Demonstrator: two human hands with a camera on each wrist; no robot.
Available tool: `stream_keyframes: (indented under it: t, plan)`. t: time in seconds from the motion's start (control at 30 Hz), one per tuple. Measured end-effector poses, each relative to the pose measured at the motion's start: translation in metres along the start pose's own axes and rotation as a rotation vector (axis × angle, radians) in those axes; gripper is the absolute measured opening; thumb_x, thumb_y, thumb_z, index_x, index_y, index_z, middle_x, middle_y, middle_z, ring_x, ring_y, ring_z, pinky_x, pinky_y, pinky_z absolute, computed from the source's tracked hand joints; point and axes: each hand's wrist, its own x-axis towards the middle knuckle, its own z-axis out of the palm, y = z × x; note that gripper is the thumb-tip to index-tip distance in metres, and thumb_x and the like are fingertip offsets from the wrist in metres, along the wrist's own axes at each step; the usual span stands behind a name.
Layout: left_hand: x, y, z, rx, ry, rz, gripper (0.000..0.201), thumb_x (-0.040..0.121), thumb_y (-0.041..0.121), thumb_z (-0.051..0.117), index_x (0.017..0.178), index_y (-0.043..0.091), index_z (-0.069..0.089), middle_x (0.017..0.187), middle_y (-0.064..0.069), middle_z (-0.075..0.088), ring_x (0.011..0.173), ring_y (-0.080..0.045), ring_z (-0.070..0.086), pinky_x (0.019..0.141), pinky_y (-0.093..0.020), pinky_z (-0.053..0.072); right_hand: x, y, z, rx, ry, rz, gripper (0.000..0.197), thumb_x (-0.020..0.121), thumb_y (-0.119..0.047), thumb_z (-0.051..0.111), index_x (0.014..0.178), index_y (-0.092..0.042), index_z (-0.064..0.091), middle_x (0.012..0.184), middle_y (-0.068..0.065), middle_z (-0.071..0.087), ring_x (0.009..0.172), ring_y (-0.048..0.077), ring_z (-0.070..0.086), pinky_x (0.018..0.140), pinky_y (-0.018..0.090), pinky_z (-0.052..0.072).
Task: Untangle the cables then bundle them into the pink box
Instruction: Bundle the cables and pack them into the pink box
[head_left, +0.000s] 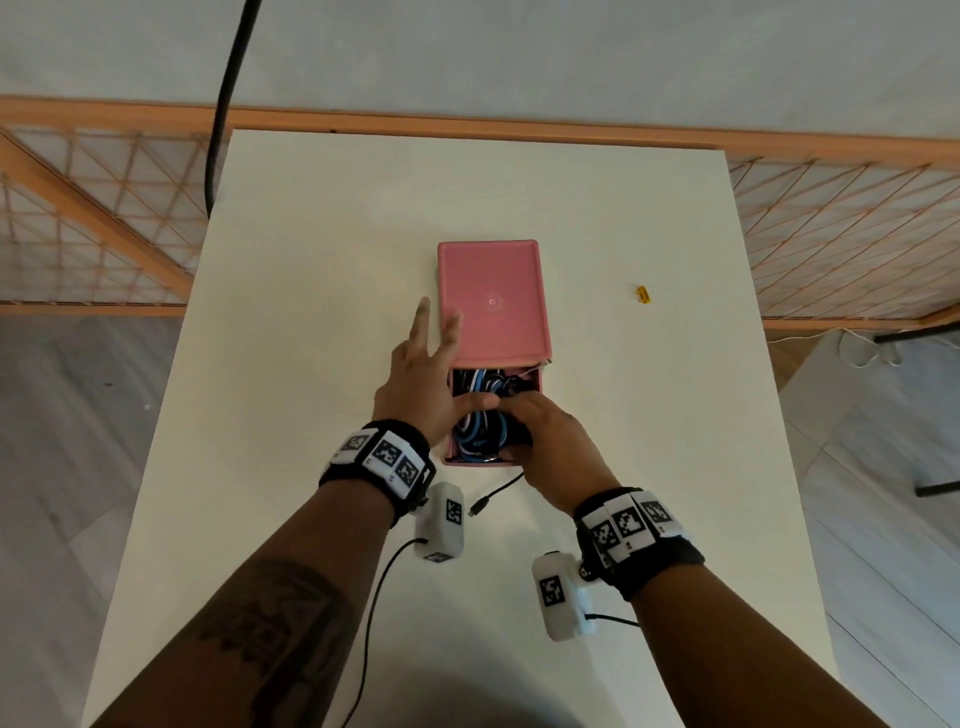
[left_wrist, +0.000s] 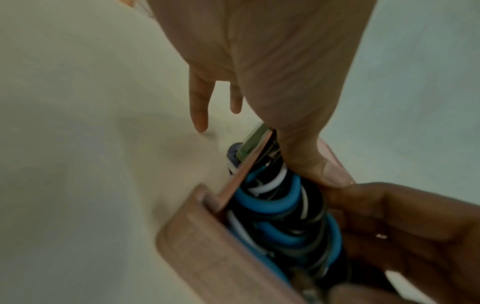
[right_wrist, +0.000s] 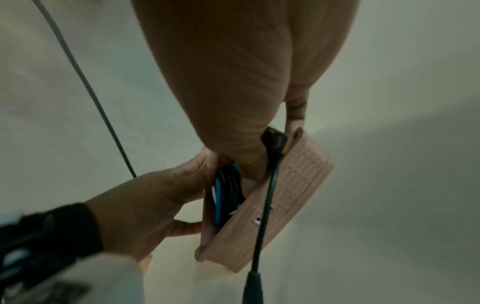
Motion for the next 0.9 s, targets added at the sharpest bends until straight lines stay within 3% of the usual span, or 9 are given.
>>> stream_keyframes:
  t: [0.07, 0.13, 0.23, 0.37, 0.43, 0.6, 0.67, 0.8, 0.9]
  plan:
    - [0.0, 0.002, 0.002, 0.032, -0.003, 0.009, 0.116, 0.083, 0.065, 0.072, 0.166, 0.034, -0.003, 0.175, 0.009, -0.013, 0.156, -0.03, 0.017, 0.104, -0.054, 0.049, -0.009, 0.005, -0.005, 0.114, 0.104, -0.013, 0.044, 0.093, -0.002, 0.065, 0.133, -0.021, 0.066, 0.126, -0.006, 0.066, 0.1, -0.001, 0.06, 0.086, 0.011, 0.048]
    - [-0.003, 0.005, 0.005, 0.058, 0.013, 0.016, 0.116, 0.085, 0.062, 0.072, 0.166, 0.028, -0.003, 0.175, 0.009, -0.015, 0.157, -0.028, 0.012, 0.103, -0.053, 0.05, -0.012, 0.009, -0.012, 0.241, 0.382, 0.042, 0.029, 0.096, -0.003, 0.064, 0.12, -0.018, 0.072, 0.116, -0.004, 0.07, 0.089, 0.001, 0.065, 0.071, 0.009, 0.05]
    - [-0.002, 0.008, 0.009, 0.141, 0.01, 0.007, 0.115, 0.086, 0.064, 0.07, 0.166, 0.019, 0.001, 0.176, 0.006, -0.011, 0.159, -0.031, 0.007, 0.109, -0.057, 0.047, 0.006, 0.012, -0.025, 0.195, 0.6, 0.082, 0.021, 0.095, -0.015, 0.07, 0.117, -0.017, 0.071, 0.113, -0.008, 0.064, 0.084, 0.001, 0.066, 0.071, 0.011, 0.053]
    - [0.0, 0.014, 0.005, 0.222, -0.019, -0.033, 0.114, 0.088, 0.07, 0.064, 0.166, 0.019, -0.001, 0.176, 0.007, -0.012, 0.16, -0.033, 0.005, 0.119, -0.062, 0.029, 0.03, 0.008, -0.029, 0.072, 0.481, 0.042, 0.01, 0.092, -0.017, 0.073, 0.098, -0.01, 0.076, 0.097, 0.002, 0.074, 0.083, 0.018, 0.068, 0.079, 0.034, 0.057]
    - [0.0, 0.016, 0.005, 0.249, -0.031, -0.053, 0.114, 0.088, 0.072, 0.063, 0.166, 0.02, -0.002, 0.175, 0.009, -0.015, 0.159, -0.035, 0.005, 0.119, -0.065, 0.021, 0.032, 0.007, -0.023, 0.043, 0.383, 0.089, 0.009, 0.089, -0.015, 0.076, 0.093, -0.008, 0.079, 0.098, 0.006, 0.076, 0.086, 0.023, 0.07, 0.083, 0.036, 0.057]
    - [0.001, 0.024, 0.008, 0.217, -0.041, -0.127, 0.115, 0.088, 0.064, 0.069, 0.165, 0.021, -0.004, 0.173, 0.012, -0.021, 0.159, -0.038, 0.001, 0.12, -0.068, 0.014, 0.028, 0.006, 0.002, -0.187, 0.329, -0.028, 0.012, 0.076, 0.0, 0.078, 0.078, -0.012, 0.08, 0.082, 0.003, 0.075, 0.08, 0.032, 0.064, 0.062, 0.035, 0.055]
    - [0.003, 0.033, 0.011, 0.23, -0.061, -0.168, 0.115, 0.089, 0.056, 0.072, 0.163, 0.018, -0.007, 0.172, 0.008, -0.027, 0.159, -0.038, -0.002, 0.12, -0.07, 0.013, 0.024, 0.006, 0.004, -0.259, 0.265, -0.09, 0.016, 0.078, 0.003, 0.073, 0.082, -0.011, 0.078, 0.086, 0.004, 0.075, 0.083, 0.033, 0.063, 0.067, 0.033, 0.053]
    - [0.007, 0.043, 0.012, 0.236, -0.129, -0.199, 0.117, 0.09, 0.048, 0.073, 0.162, 0.013, -0.012, 0.168, 0.001, -0.036, 0.159, -0.04, -0.006, 0.119, -0.071, 0.013, -0.005, 0.018, -0.031, -0.139, 0.153, -0.123, 0.035, 0.092, 0.001, 0.064, 0.119, -0.017, 0.074, 0.122, -0.004, 0.073, 0.113, 0.019, 0.064, 0.099, 0.019, 0.041]
    - [0.008, 0.04, 0.012, 0.24, -0.138, -0.19, 0.116, 0.091, 0.049, 0.072, 0.162, 0.014, -0.012, 0.167, 0.002, -0.038, 0.159, -0.04, -0.005, 0.12, -0.07, 0.014, -0.037, 0.027, -0.049, -0.08, 0.098, -0.177, 0.042, 0.085, 0.002, 0.076, 0.117, -0.025, 0.075, 0.116, -0.011, 0.067, 0.102, 0.008, 0.063, 0.088, 0.011, 0.044]
